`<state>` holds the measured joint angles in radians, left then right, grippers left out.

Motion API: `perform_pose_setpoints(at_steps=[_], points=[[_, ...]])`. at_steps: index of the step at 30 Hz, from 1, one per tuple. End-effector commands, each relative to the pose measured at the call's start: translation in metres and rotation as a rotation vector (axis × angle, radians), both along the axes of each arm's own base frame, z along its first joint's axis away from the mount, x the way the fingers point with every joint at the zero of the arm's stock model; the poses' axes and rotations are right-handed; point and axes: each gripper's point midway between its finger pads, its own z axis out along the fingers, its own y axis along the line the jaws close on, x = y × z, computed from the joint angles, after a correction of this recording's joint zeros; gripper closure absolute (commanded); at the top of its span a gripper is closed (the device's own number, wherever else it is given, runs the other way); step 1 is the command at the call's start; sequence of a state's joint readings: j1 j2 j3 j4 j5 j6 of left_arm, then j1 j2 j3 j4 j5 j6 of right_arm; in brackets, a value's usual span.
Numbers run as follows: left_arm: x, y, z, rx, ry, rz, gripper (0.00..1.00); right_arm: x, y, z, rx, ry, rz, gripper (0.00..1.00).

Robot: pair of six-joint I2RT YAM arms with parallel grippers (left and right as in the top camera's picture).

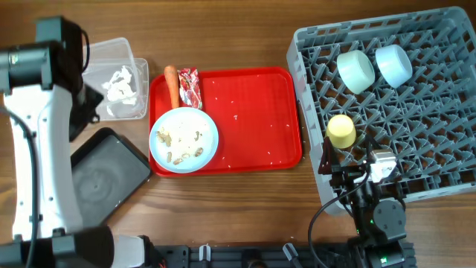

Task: Sort waste into correct bins and load items into the dishwasher rack

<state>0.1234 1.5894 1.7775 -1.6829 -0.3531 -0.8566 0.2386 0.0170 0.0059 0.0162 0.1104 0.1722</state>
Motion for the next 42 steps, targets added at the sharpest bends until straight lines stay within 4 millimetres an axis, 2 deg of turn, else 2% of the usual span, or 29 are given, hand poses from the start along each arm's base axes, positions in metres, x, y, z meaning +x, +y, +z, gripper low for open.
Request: perform_pose_setpoints(at_steps=[1, 3, 5, 8, 11, 12, 14, 15, 16, 19, 22, 24, 28, 34, 39, 42], points=[[-0.032, 0.029, -0.036, 0.077, 0.024, 0.304, 0.96, -0.001, -0.001, 0.003, 0.018, -0.013, -0.005, 0.00], [-0.045, 0.038, -0.065, 0.037, 0.052, 0.384, 0.96, -0.001, -0.001, 0.003, 0.018, -0.013, -0.005, 0.00], [-0.062, 0.046, -0.103, -0.047, 0.083, 0.491, 0.96, -0.001, -0.001, 0.003, 0.018, -0.013, -0.005, 0.00], [-0.098, 0.062, -0.146, -0.117, 0.126, 0.662, 0.96, -0.001, -0.001, 0.003, 0.017, -0.013, -0.005, 0.00], [-0.134, 0.080, -0.172, -0.142, 0.139, 0.828, 0.96, -0.001, -0.001, 0.003, 0.017, -0.013, -0.005, 0.00], [-0.141, 0.087, -0.181, -0.143, 0.117, 0.880, 0.96, -0.001, -0.001, 0.003, 0.017, -0.013, -0.005, 0.00], [-0.143, 0.095, -0.195, -0.163, 0.067, 0.907, 0.96, -0.001, -0.001, 0.003, 0.018, -0.013, -0.005, 0.00], [-0.128, 0.102, -0.215, -0.230, -0.020, 0.803, 0.96, -0.001, -0.001, 0.003, 0.017, -0.013, -0.005, 0.00], [-0.125, 0.105, -0.221, -0.226, -0.047, 0.788, 0.96, -0.001, -0.001, 0.003, 0.017, -0.013, -0.005, 0.00], [-0.112, 0.125, -0.226, -0.158, -0.129, 0.758, 0.91, -0.001, -0.001, 0.003, 0.017, -0.013, -0.005, 0.00], [-0.073, 0.150, -0.223, -0.132, -0.258, 0.509, 0.83, -0.001, -0.001, 0.003, 0.017, -0.013, -0.005, 0.00], [-0.058, 0.152, -0.228, -0.159, -0.293, 0.427, 0.79, -0.001, -0.001, 0.003, 0.017, -0.013, -0.005, 0.00], [-0.043, 0.158, -0.247, -0.177, -0.312, 0.359, 0.76, -0.001, -0.001, 0.003, 0.018, -0.013, -0.005, 0.00], [0.001, 0.156, -0.257, -0.222, -0.432, 0.170, 0.66, -0.001, -0.001, 0.003, 0.017, -0.013, -0.005, 0.00], [0.048, 0.140, -0.246, -0.173, -0.496, -0.046, 0.57, -0.001, -0.001, 0.003, 0.017, -0.013, -0.005, 0.00], [0.076, 0.118, -0.240, -0.135, -0.502, -0.212, 0.52, -0.001, -0.001, 0.003, 0.017, -0.013, -0.005, 0.00]])
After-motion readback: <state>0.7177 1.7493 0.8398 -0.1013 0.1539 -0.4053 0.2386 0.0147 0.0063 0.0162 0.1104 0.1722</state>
